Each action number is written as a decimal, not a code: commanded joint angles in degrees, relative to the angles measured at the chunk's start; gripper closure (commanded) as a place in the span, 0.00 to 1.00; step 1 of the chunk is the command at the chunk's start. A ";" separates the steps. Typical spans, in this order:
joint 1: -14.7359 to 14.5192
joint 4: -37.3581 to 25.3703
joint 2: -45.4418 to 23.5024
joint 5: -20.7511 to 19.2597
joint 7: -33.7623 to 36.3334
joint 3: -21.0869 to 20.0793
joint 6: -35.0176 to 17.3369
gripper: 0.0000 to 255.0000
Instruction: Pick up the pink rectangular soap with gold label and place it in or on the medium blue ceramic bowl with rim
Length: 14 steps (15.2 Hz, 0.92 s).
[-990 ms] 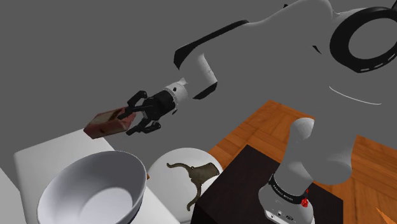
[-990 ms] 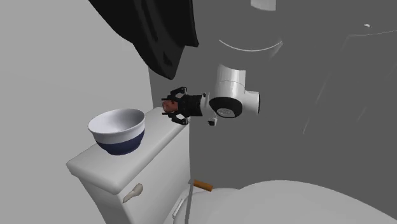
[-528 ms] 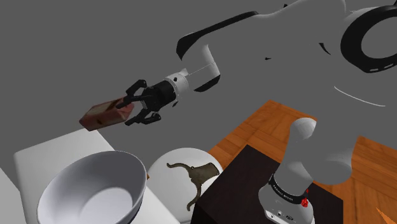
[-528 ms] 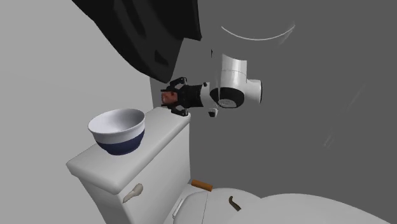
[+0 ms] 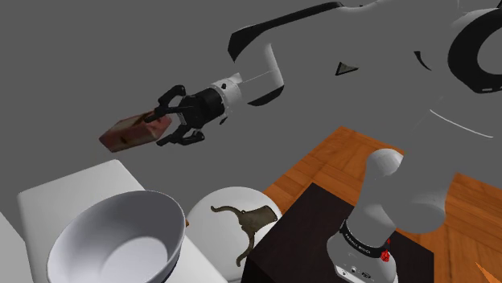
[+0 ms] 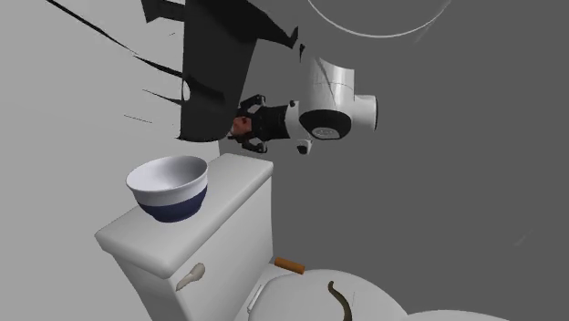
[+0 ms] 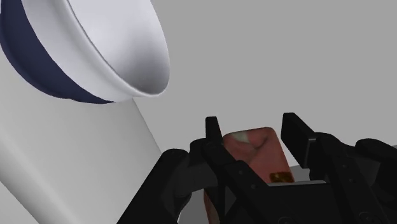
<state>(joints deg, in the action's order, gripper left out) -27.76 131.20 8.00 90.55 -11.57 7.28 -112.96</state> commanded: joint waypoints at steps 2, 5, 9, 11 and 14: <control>-1.47 4.06 4.23 1.78 0.00 -1.90 -2.93 1.00; -3.33 8.58 8.97 4.49 -0.06 -4.48 -6.49 1.00; -6.05 13.68 14.83 8.97 0.11 -8.47 -11.34 1.00; -7.57 15.80 17.51 11.58 0.26 -10.68 -13.84 1.00; -8.02 16.91 17.36 13.33 -1.47 -11.26 -14.24 1.00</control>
<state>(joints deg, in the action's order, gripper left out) -35.68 147.52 25.20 103.33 -12.40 -3.90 -127.15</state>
